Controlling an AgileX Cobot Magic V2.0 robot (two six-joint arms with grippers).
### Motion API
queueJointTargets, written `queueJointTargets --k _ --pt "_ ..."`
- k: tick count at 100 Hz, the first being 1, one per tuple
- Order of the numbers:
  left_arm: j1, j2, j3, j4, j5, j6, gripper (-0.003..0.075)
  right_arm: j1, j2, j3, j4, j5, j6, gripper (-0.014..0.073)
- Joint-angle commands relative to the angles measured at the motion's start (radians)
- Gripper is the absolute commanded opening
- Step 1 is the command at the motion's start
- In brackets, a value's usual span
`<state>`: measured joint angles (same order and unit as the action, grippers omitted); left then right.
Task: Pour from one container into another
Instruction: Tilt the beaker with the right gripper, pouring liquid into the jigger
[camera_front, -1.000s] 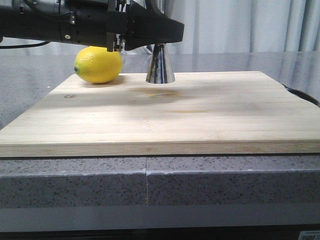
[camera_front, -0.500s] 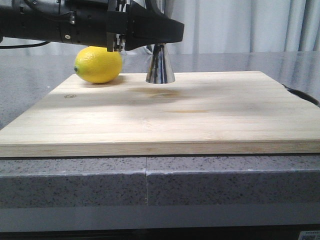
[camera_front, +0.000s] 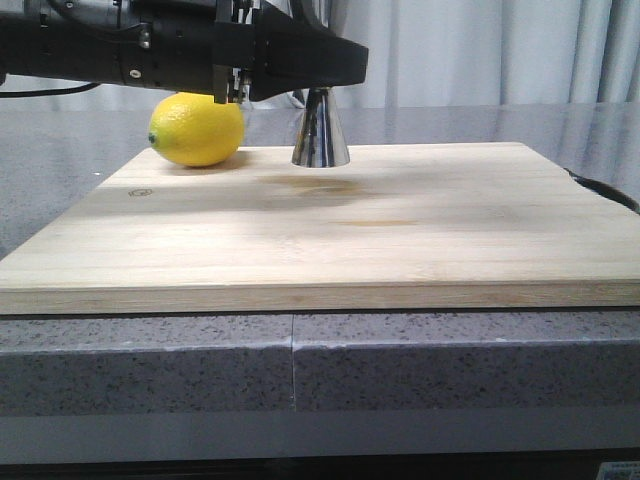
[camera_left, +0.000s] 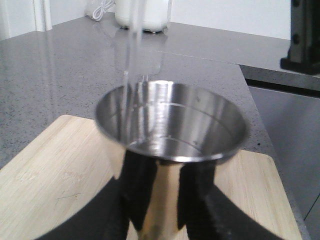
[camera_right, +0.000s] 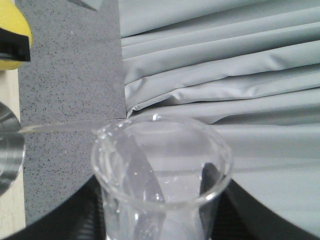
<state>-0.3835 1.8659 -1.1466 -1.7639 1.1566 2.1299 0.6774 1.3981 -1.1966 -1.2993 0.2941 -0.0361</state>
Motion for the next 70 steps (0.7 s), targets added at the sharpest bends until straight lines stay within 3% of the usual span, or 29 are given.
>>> queueJointTargets --k 1,70 --pt "-0.007 -0.061 -0.028 -0.087 0.111 -0.007 0.0204 0.002 -0.031 -0.038 -0.047 -0.018 -0.002 0.0279" --pt "-0.007 -0.061 -0.028 -0.087 0.111 -0.007 0.0204 0.002 -0.031 -0.038 -0.09 -0.018 -0.002 0.0279"
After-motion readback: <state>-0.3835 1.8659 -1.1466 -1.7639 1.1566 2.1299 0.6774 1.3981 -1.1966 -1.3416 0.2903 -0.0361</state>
